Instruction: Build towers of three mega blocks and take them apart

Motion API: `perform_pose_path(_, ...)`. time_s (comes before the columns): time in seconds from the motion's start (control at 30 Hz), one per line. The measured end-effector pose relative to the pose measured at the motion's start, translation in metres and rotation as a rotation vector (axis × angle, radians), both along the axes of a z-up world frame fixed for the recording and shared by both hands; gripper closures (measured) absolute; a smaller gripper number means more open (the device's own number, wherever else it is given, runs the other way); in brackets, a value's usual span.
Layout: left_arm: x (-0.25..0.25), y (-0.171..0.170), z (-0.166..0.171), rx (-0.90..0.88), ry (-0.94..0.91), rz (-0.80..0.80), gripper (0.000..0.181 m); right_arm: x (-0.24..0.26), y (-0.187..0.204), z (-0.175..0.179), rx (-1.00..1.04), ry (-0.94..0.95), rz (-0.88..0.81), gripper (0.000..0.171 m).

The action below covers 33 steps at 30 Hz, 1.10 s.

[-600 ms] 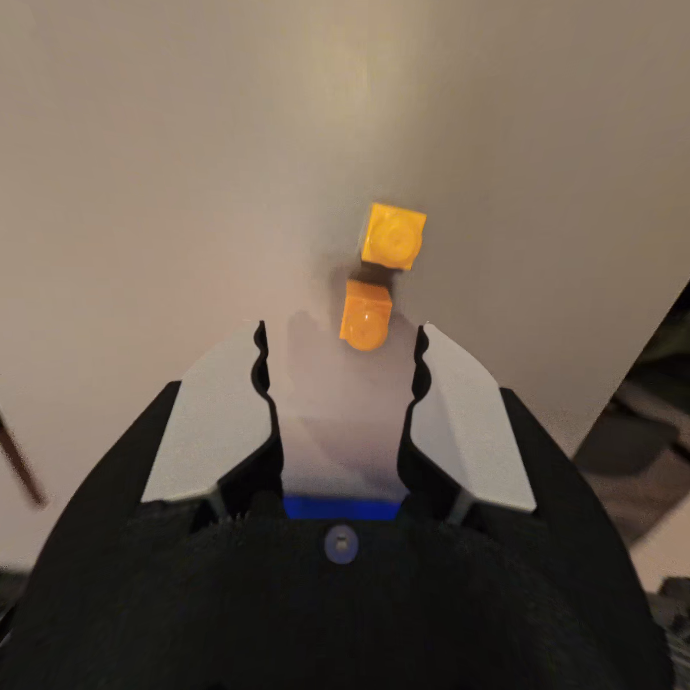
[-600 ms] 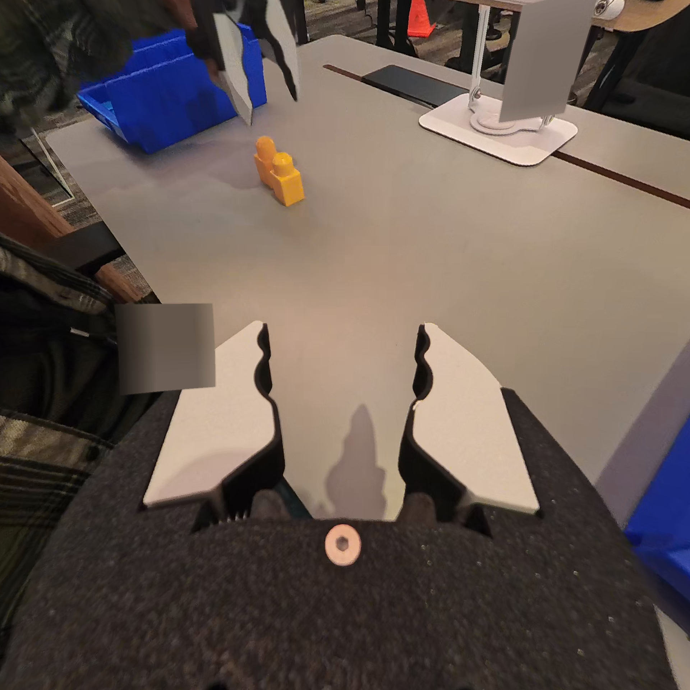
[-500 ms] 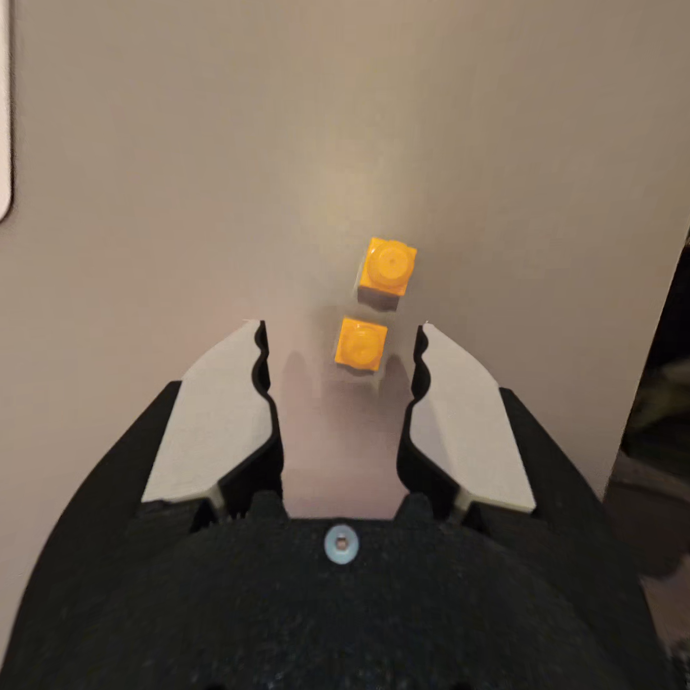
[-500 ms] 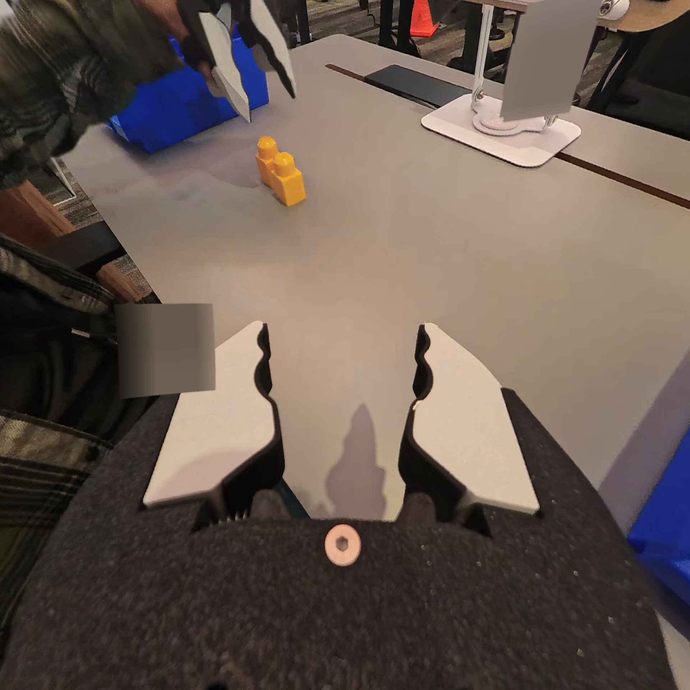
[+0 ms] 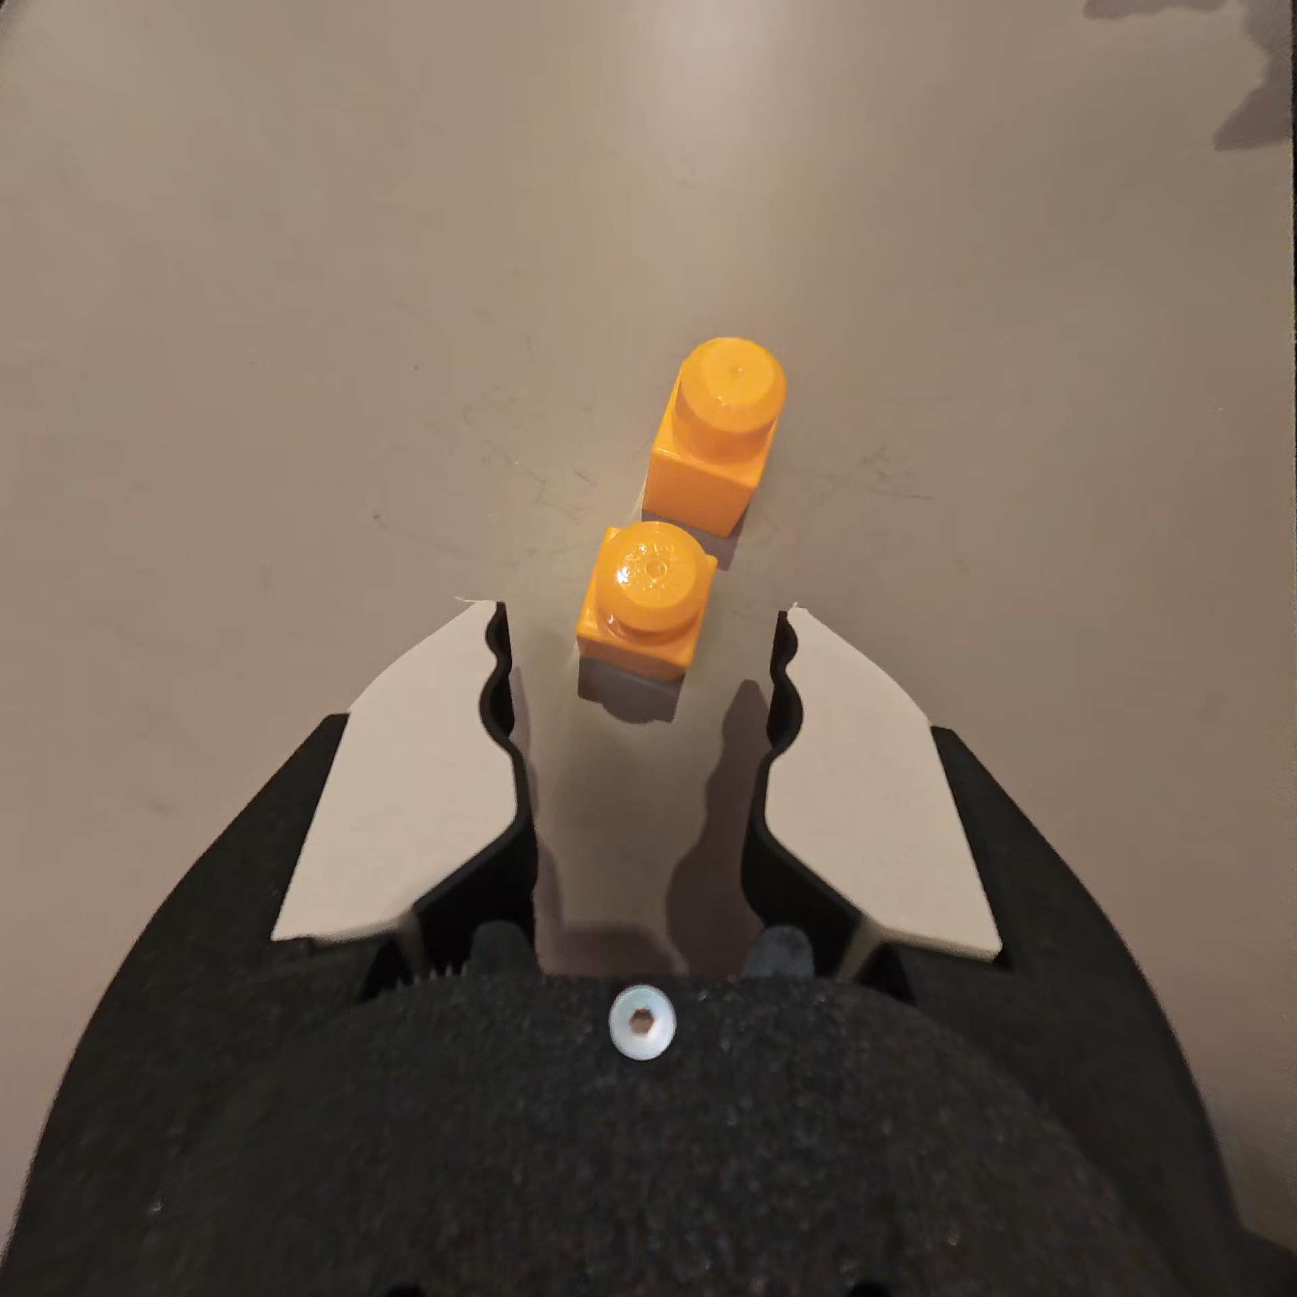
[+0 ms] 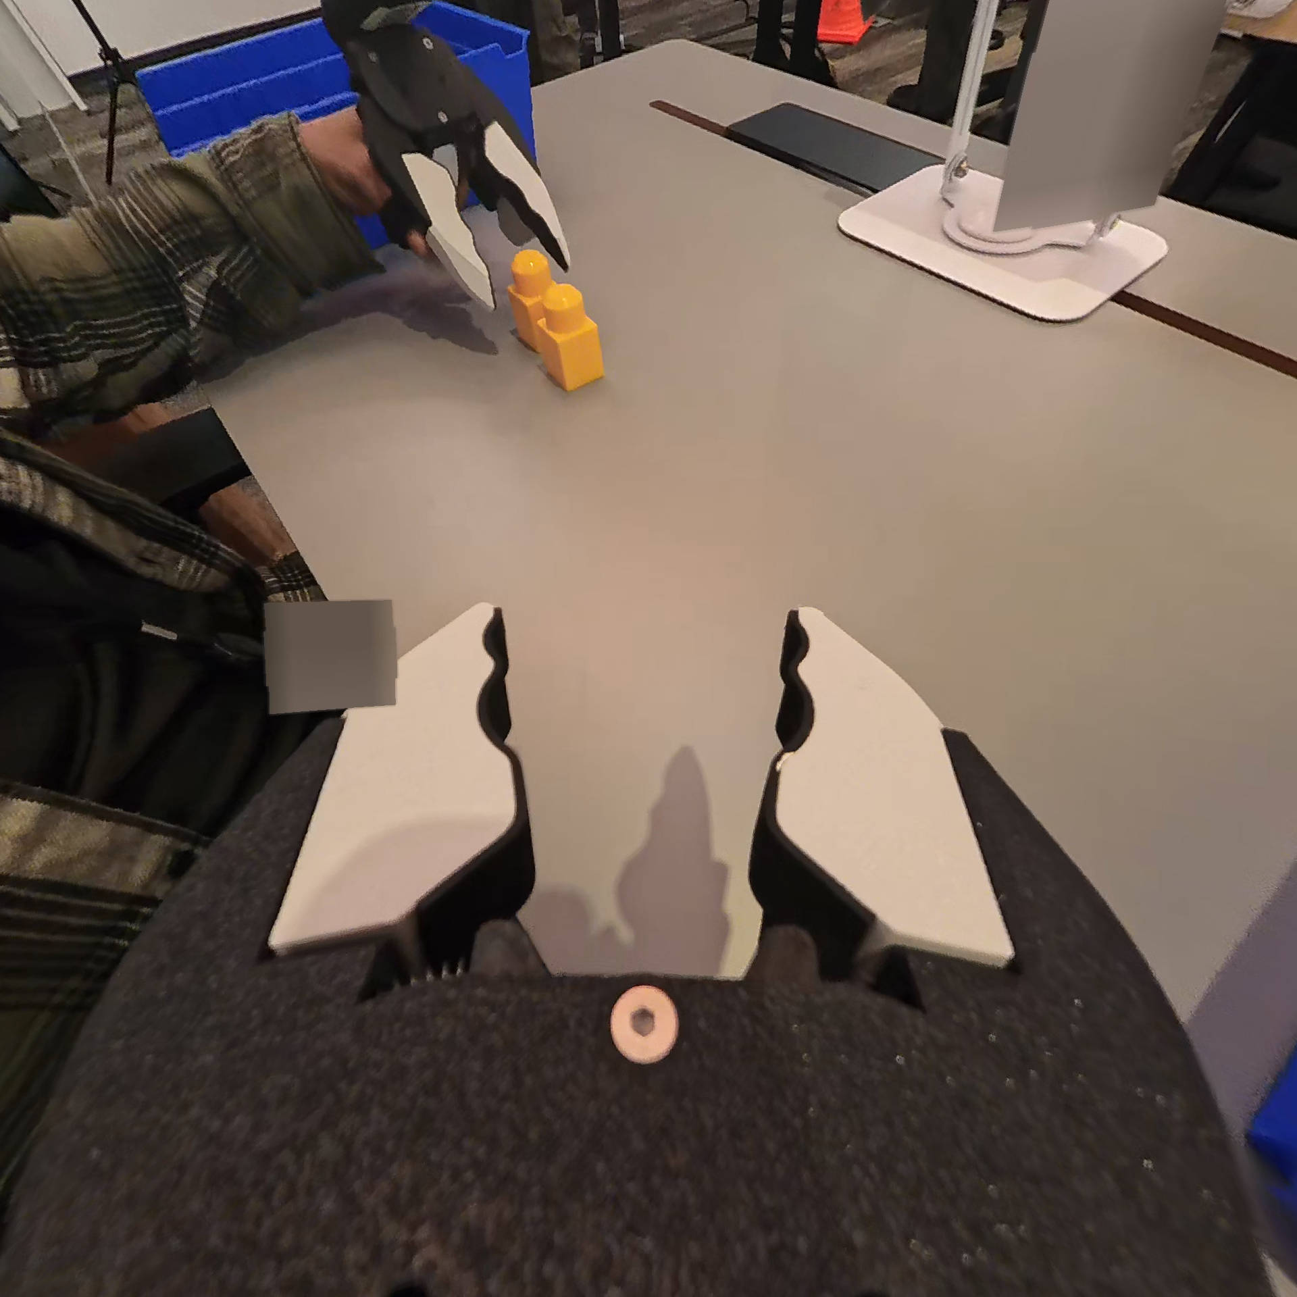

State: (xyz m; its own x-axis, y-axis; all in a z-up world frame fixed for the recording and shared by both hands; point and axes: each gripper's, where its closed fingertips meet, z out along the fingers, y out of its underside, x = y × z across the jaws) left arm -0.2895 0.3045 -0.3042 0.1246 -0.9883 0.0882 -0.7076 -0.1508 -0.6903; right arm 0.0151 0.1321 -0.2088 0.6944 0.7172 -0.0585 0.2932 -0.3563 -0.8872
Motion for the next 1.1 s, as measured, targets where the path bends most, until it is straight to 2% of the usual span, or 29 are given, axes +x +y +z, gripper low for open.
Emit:
perform_pose_path(0.27, 0.000, 0.000, -0.002, -0.005, -0.053, -0.008, 0.112, -0.042, 0.031, -0.007, -0.018, -0.012, 0.100, 0.096)
perform_pose_path(0.5, 0.002, -0.005, -0.003, -0.011, -0.063, -0.027, 0.113, -0.120, 0.087, -0.013, 0.023, -0.027, 0.283, 0.092)
perform_pose_path(0.67, 0.003, -0.007, -0.007, -0.013, -0.051, -0.032, 0.112, -0.179, 0.121, -0.035, 0.021, -0.070, 0.408, 0.093)
perform_pose_path(0.87, 0.004, -0.008, -0.005, -0.017, -0.062, -0.029, 0.112, -0.226, 0.142, -0.063, -0.011, -0.140, 0.493, 0.093)
perform_pose_path(1.1, 0.002, -0.007, -0.006, -0.022, -0.057, -0.024, 0.113, -0.249, 0.151, -0.070, -0.033, -0.131, 0.537, 0.098)
